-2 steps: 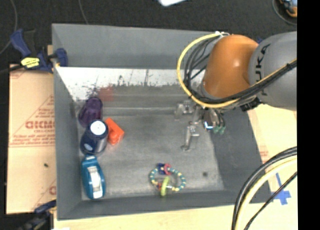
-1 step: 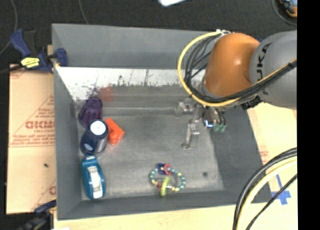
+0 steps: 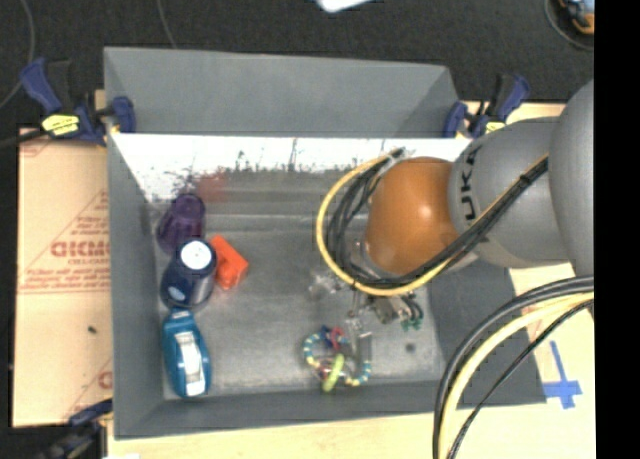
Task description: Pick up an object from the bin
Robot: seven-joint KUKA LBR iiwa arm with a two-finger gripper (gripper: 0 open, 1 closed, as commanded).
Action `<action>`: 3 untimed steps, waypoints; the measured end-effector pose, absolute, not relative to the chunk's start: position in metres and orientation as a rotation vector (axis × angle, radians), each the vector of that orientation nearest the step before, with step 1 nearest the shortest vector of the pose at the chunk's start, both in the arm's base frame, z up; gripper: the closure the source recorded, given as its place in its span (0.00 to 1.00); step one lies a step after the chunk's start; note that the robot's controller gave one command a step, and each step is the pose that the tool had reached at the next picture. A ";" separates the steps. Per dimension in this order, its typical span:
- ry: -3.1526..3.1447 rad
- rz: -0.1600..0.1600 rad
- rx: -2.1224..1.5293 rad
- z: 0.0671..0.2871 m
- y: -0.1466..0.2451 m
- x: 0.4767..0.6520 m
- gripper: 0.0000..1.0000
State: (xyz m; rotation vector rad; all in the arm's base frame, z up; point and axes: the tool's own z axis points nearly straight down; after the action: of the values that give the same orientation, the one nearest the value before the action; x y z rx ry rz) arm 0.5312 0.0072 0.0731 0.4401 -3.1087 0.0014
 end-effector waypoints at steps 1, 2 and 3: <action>-3.101 0.004 0.549 0.119 0.006 0.530 0.00; -3.053 0.002 0.755 0.100 0.017 0.561 0.00; -2.897 0.005 1.228 0.070 0.024 0.500 0.00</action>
Offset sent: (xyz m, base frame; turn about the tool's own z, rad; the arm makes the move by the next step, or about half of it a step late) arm 0.0283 0.0106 0.0269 -0.2061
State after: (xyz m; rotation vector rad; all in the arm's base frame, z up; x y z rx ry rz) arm 0.5003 0.0240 0.0698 1.2280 -2.8969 0.0053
